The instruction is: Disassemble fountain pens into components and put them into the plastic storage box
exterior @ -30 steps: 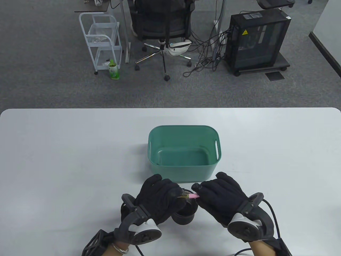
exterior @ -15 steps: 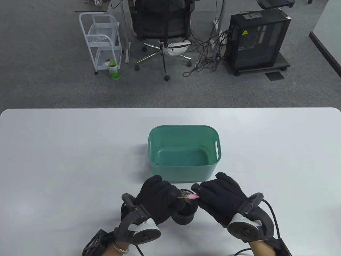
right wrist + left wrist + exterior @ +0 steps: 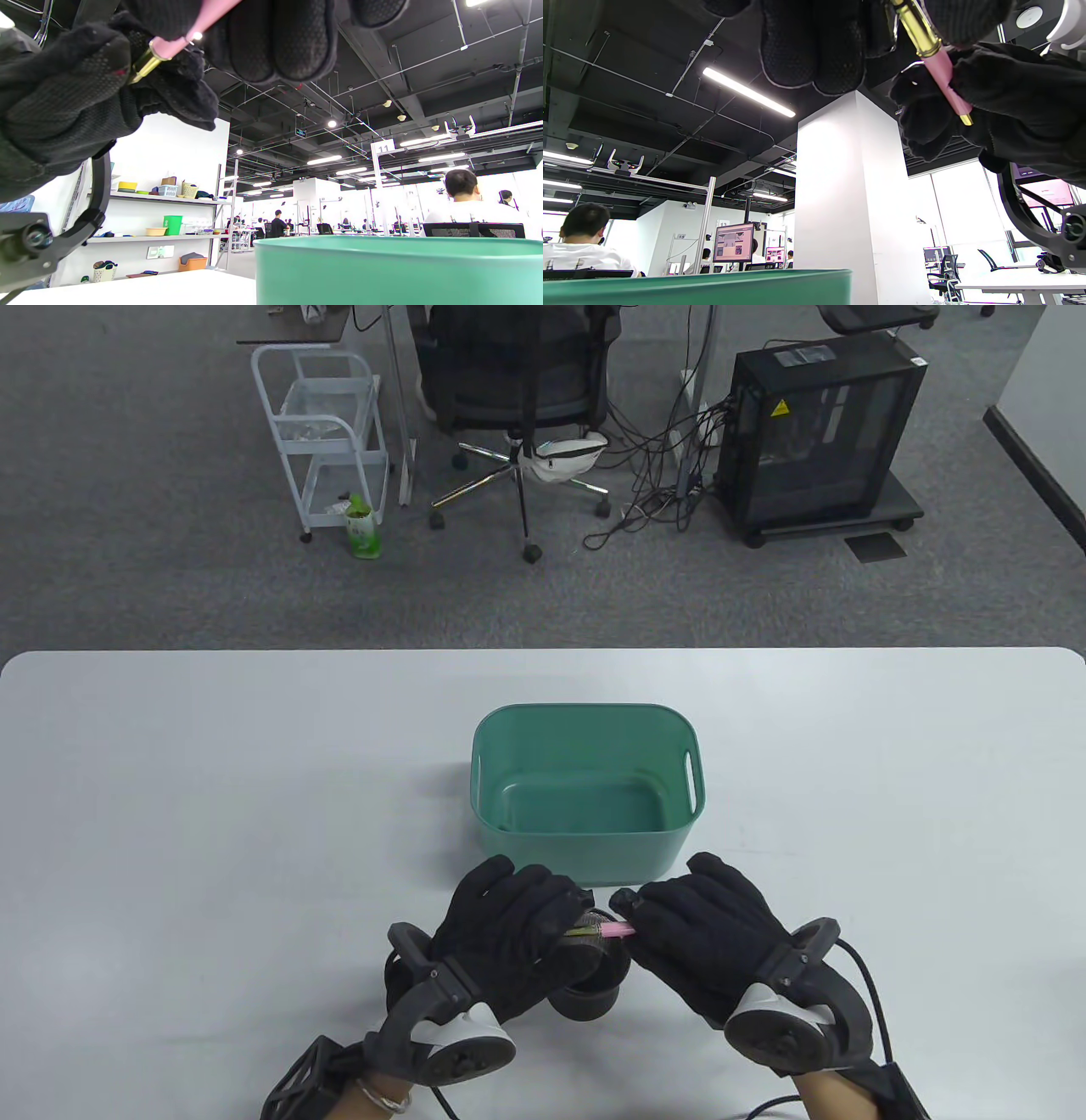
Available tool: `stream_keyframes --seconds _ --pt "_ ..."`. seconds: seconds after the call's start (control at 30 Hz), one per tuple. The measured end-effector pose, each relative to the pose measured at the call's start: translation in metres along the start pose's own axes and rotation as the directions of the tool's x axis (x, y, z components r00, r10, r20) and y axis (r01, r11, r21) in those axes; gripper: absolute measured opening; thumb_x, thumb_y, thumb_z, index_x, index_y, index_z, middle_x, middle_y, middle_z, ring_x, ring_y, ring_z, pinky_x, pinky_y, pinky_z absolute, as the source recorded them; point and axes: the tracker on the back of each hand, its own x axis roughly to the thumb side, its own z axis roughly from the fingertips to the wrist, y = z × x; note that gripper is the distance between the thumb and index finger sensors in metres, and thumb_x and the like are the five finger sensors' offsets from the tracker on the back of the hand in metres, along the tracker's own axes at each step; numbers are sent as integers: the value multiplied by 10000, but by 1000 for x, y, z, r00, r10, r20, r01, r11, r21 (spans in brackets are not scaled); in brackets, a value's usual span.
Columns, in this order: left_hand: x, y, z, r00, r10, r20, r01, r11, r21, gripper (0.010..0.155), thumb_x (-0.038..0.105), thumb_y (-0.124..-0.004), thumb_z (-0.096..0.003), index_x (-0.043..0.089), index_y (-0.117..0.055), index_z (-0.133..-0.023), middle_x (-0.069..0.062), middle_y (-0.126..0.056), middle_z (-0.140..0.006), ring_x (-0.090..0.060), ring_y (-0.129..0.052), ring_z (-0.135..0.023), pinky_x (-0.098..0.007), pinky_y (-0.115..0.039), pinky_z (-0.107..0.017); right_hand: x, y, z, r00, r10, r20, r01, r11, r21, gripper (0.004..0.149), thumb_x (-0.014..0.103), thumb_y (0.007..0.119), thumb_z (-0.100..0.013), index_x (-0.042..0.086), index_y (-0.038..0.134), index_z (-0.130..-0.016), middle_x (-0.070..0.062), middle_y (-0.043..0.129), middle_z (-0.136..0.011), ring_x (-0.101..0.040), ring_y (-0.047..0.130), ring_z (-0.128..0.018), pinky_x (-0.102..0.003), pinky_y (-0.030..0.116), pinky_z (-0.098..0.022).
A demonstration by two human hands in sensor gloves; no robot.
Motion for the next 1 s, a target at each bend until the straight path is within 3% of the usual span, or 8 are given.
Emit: stream_keyframes --seconds 0.4,1.0 --pt "1 0 0 1000 -10 2 10 1000 8 458 493 -702 -650 178 -707 -982 -7 -900 -939 -254 -864 -882 -534 -528 -823 -1 0 0 1000 1 0 -1 1000 1 443 490 693 -559 302 827 -937 55 860 -865 -129 872 -763 -486 590 -780" --pt "1 -1 0 1000 0 0 0 1000 10 461 505 -629 -659 155 -810 -898 -11 -990 -814 -244 -944 -766 -517 -588 -785 0 1 0 1000 3 4 -3 1000 4 443 490 694 -559 300 828 -936 55 860 -865 -128 872 -763 -486 591 -780"
